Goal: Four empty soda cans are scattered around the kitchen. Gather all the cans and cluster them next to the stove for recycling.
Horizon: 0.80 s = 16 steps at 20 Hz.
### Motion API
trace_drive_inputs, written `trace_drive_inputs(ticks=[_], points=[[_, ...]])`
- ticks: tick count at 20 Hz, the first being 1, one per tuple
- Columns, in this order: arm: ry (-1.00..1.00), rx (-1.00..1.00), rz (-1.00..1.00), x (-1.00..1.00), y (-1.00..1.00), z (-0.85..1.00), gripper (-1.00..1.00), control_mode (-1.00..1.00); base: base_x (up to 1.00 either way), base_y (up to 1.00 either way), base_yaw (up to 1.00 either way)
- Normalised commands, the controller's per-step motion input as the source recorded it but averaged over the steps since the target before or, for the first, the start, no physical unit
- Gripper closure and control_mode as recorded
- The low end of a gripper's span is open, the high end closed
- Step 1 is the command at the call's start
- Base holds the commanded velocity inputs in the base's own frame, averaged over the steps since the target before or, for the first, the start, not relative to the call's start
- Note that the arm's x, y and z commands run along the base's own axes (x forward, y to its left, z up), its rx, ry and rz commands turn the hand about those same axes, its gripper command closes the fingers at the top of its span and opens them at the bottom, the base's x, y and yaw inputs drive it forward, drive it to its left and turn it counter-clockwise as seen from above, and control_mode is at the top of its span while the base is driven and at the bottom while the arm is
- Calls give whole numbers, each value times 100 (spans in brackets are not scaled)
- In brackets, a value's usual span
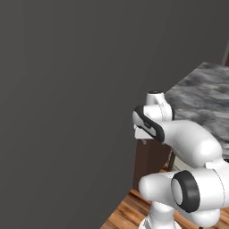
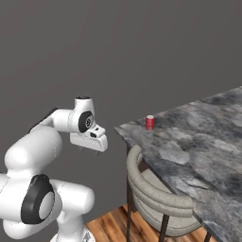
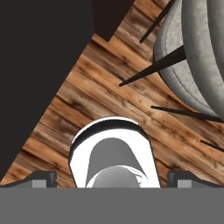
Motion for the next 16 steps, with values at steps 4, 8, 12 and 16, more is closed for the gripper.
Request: trace_drive_inputs(ticks=[4,8,12,16], points=[[-1,0,0,17,-13,65,-100,-100,0,0,0],[0,0,0,49,-22,58,-100,-100,0,0,0],[0,0,1,74,-40,25,-100,-100,0,0,0],[-3,3,0,97,-78,0,-100,-100,0,0,0]])
